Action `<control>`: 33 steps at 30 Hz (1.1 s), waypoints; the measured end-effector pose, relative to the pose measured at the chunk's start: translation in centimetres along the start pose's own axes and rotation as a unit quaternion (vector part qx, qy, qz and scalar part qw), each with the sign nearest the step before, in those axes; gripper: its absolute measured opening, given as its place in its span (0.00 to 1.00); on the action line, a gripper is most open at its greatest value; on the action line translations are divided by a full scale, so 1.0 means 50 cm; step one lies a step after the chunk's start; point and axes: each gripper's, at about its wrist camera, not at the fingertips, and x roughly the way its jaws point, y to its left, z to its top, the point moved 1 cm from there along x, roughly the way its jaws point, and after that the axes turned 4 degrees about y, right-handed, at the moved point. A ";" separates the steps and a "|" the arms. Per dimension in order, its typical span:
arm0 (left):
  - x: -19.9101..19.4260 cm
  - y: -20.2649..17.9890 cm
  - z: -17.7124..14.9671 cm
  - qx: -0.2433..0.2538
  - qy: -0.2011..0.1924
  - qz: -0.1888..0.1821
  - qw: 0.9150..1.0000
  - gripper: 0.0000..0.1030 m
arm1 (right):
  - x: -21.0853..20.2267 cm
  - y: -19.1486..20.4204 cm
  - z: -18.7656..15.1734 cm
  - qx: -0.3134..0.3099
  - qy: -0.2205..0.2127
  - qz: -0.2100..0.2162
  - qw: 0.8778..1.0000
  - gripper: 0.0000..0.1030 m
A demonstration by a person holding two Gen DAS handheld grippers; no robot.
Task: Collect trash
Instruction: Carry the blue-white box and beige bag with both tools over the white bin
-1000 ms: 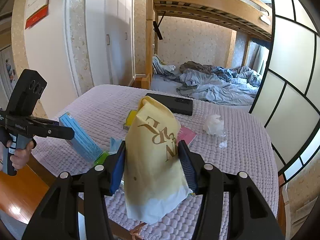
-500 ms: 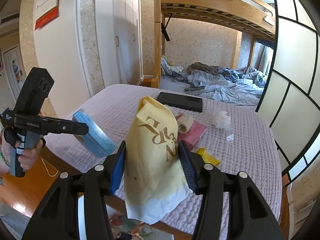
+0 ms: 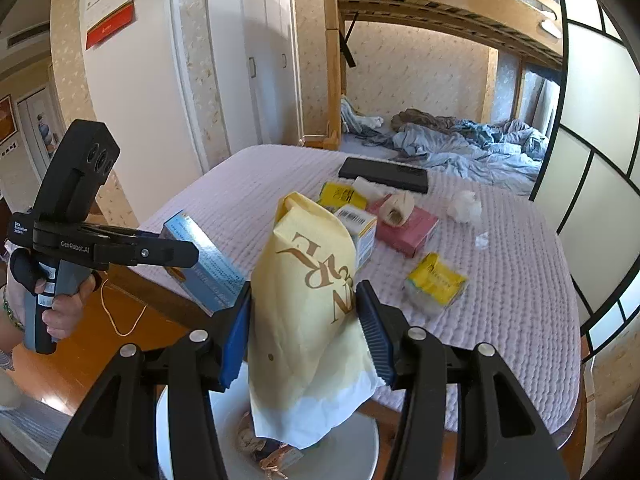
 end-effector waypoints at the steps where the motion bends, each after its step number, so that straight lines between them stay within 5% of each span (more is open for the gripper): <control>1: -0.001 -0.004 -0.006 0.003 0.001 0.002 1.000 0.81 | -0.001 0.003 -0.004 0.000 0.003 0.002 1.000 0.49; 33: 0.018 -0.088 -0.121 0.065 0.058 0.018 0.996 0.81 | -0.011 0.029 -0.112 0.026 0.071 0.018 0.997 0.49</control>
